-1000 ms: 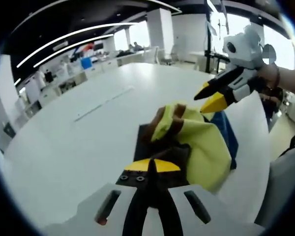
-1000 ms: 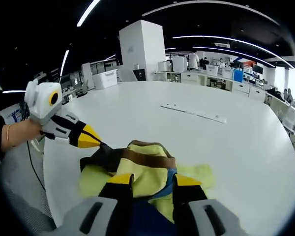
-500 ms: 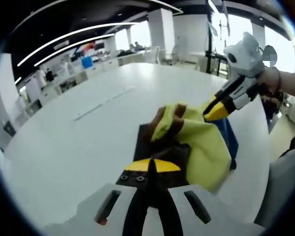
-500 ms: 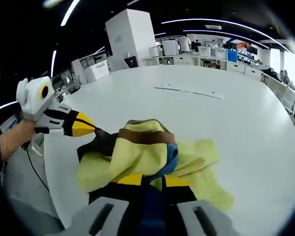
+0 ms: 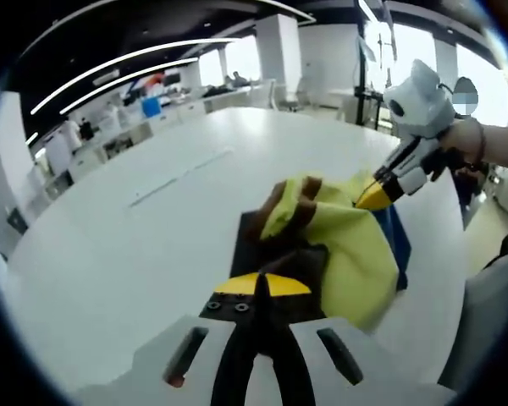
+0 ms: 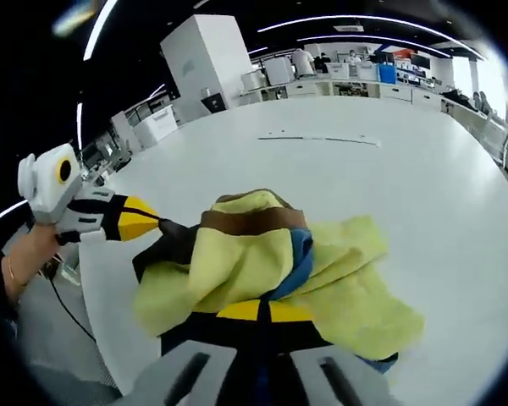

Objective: Fold the garment on the visible template until the final outline fits inside the template.

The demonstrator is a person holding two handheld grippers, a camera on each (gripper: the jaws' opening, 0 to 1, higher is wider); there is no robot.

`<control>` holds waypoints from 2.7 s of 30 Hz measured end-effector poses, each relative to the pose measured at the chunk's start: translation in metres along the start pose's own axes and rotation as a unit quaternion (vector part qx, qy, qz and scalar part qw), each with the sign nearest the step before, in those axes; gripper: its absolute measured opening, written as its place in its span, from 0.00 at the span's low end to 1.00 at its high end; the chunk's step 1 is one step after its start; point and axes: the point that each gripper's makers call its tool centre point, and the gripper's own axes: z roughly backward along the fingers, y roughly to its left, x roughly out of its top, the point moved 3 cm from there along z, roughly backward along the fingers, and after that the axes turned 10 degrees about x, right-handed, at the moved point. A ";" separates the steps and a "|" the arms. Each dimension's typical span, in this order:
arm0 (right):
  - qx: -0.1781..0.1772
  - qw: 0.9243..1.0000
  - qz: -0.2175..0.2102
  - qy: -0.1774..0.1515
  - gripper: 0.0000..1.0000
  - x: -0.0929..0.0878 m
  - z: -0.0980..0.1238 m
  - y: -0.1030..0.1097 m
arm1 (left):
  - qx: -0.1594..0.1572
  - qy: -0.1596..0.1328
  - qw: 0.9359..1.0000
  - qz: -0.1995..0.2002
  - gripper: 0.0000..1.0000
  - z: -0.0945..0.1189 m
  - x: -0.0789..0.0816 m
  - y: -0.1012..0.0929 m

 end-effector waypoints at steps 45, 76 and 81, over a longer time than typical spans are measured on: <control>-0.120 0.988 0.071 -0.072 0.00 0.076 0.094 -0.047 | 0.086 -0.114 0.988 0.063 0.00 0.050 0.074 0.084; -0.201 0.966 0.104 -0.123 0.00 0.154 0.118 -0.102 | 0.111 -0.189 0.970 0.100 0.00 0.006 0.131 0.118; -0.210 0.964 0.101 -0.127 0.00 0.169 0.108 -0.122 | 0.116 -0.189 0.968 0.115 0.00 -0.018 0.131 0.126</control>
